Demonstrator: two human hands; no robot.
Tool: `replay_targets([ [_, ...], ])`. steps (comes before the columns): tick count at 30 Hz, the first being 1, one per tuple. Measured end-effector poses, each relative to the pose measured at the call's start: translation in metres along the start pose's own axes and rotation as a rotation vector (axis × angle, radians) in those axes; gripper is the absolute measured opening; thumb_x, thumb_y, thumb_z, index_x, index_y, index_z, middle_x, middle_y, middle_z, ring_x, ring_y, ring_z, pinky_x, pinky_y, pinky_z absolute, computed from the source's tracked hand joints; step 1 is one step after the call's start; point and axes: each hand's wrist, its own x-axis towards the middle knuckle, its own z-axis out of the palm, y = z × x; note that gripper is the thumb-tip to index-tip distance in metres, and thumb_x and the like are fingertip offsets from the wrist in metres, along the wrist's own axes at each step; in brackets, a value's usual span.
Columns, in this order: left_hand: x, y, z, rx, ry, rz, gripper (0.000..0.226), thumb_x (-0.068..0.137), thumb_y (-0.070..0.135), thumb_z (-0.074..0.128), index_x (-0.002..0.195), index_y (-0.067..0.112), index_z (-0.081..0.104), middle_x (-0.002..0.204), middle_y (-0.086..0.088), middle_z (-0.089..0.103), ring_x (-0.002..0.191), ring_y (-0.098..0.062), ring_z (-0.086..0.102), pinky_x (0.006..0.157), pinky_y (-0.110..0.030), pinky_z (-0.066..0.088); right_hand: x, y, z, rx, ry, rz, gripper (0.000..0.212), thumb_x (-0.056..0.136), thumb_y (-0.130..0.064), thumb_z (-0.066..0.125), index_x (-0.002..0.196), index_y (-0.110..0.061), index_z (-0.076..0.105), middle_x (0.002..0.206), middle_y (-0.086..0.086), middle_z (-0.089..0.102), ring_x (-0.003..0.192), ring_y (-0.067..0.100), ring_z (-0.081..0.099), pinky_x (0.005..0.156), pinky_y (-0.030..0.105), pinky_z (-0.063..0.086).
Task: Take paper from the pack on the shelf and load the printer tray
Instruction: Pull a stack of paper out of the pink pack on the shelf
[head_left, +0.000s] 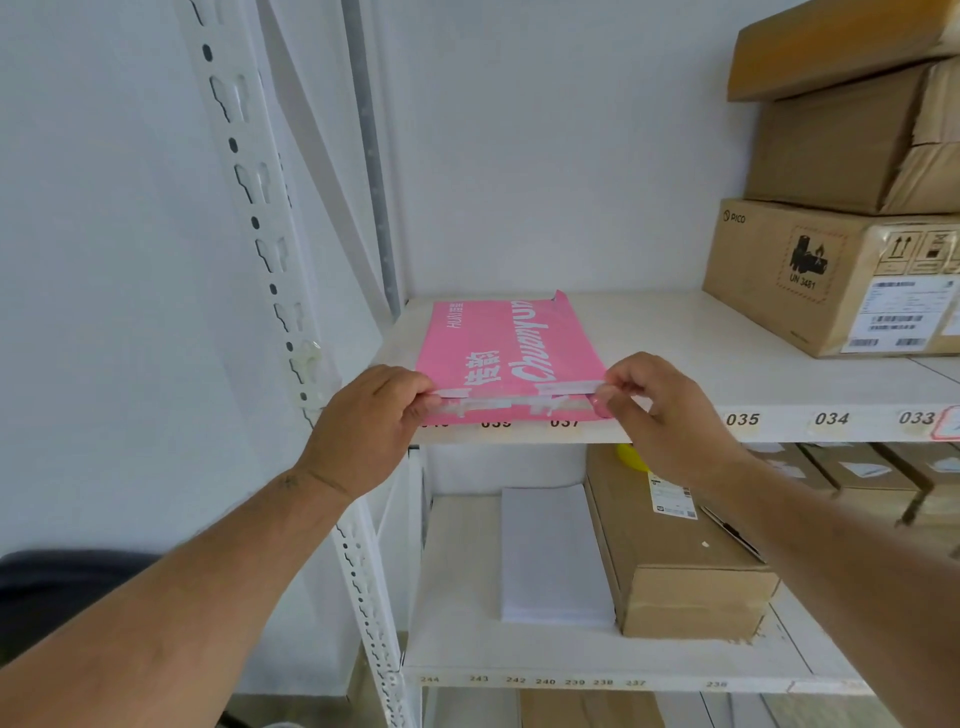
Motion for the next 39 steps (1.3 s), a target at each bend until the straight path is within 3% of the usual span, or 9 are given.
replay_targets([
  [5, 0.001, -0.002, 0.002, -0.009, -0.104, -0.053, 0.026, 0.101, 0.04, 0.059, 0.111, 0.018, 0.07, 0.094, 0.007, 0.067, 0.088, -0.019, 0.057, 0.076, -0.039, 0.055, -0.003, -0.004, -0.001, -0.153, -0.027, -0.113, 0.02, 0.097, -0.025, 0.065, 0.115, -0.021, 0.071, 0.099, -0.015, 0.064, 0.1, 0.012, 0.054, 0.081, 0.022, 0.044],
  [8, 0.005, 0.0, 0.002, -0.021, -0.13, -0.072, 0.028, 0.101, 0.036, 0.058, 0.113, 0.021, 0.077, 0.096, 0.01, 0.068, 0.095, -0.019, 0.059, 0.081, -0.036, 0.055, 0.003, -0.006, -0.002, -0.236, -0.036, -0.187, 0.017, 0.097, -0.033, 0.067, 0.104, -0.022, 0.078, 0.091, -0.007, 0.07, 0.091, 0.018, 0.056, 0.076, 0.03, 0.046],
  [12, 0.011, 0.004, 0.003, -0.2, -0.137, -0.235, 0.02, 0.101, 0.029, 0.062, 0.085, 0.027, 0.074, 0.084, 0.013, 0.061, 0.087, -0.013, 0.056, 0.079, -0.027, 0.046, 0.014, -0.013, 0.0, -0.043, -0.073, 0.097, 0.029, 0.101, -0.034, 0.062, 0.08, -0.016, 0.07, 0.086, -0.002, 0.067, 0.084, 0.013, 0.058, 0.069, 0.015, 0.039],
  [15, 0.013, 0.014, 0.01, -0.357, -0.06, -0.425, 0.023, 0.096, 0.034, 0.065, 0.075, 0.023, 0.065, 0.085, 0.007, 0.062, 0.088, -0.014, 0.059, 0.078, -0.03, 0.047, 0.014, -0.024, 0.008, 0.011, -0.003, 0.227, 0.034, 0.1, -0.035, 0.062, 0.077, -0.009, 0.065, 0.083, 0.008, 0.065, 0.08, 0.024, 0.06, 0.066, 0.026, 0.043],
  [18, 0.011, 0.033, 0.02, -0.391, 0.056, -0.616, 0.034, 0.087, 0.041, 0.074, 0.112, 0.019, 0.068, 0.115, 0.008, 0.059, 0.104, -0.012, 0.06, 0.091, -0.021, 0.049, 0.006, -0.034, 0.024, -0.03, 0.104, 0.298, 0.028, 0.09, -0.048, 0.065, 0.082, -0.021, 0.066, 0.087, 0.0, 0.066, 0.085, 0.024, 0.061, 0.07, 0.034, 0.052],
  [22, 0.016, 0.053, 0.029, -0.443, 0.097, -0.787, 0.068, 0.082, 0.042, 0.08, 0.14, 0.021, 0.051, 0.129, 0.009, 0.047, 0.121, -0.023, 0.06, 0.104, -0.041, 0.053, 0.005, -0.051, 0.042, -0.073, 0.123, 0.369, 0.041, 0.087, -0.048, 0.068, 0.121, -0.026, 0.062, 0.122, -0.005, 0.065, 0.117, 0.023, 0.056, 0.098, 0.046, 0.053],
  [27, 0.006, 0.05, 0.027, -0.422, -0.017, -0.706, 0.077, 0.084, 0.02, 0.082, 0.151, 0.019, 0.043, 0.141, 0.004, 0.045, 0.116, -0.02, 0.059, 0.101, -0.031, 0.049, -0.008, -0.06, 0.041, -0.044, 0.04, 0.394, 0.068, 0.086, -0.018, 0.068, 0.149, -0.019, 0.041, 0.147, 0.0, 0.047, 0.137, 0.023, 0.038, 0.113, 0.041, 0.039],
  [32, -0.006, 0.045, 0.018, -0.324, -0.05, -0.556, 0.075, 0.089, 0.011, 0.076, 0.154, 0.02, 0.039, 0.144, 0.006, 0.045, 0.118, -0.014, 0.054, 0.105, -0.033, 0.049, -0.023, -0.054, 0.042, -0.076, 0.021, 0.356, 0.091, 0.085, -0.019, 0.071, 0.16, -0.026, 0.02, 0.16, -0.003, 0.034, 0.143, 0.023, 0.036, 0.117, 0.045, 0.039],
  [39, 0.029, 0.057, -0.006, -0.153, 0.113, -0.178, 0.028, 0.092, 0.015, 0.074, 0.116, 0.009, 0.061, 0.129, -0.007, 0.067, 0.117, -0.03, 0.063, 0.1, -0.048, 0.051, -0.032, -0.074, 0.026, -0.172, 0.322, 0.154, 0.063, 0.092, -0.021, 0.07, 0.148, -0.014, 0.045, 0.146, 0.006, 0.053, 0.133, 0.02, 0.044, 0.108, 0.021, 0.029],
])
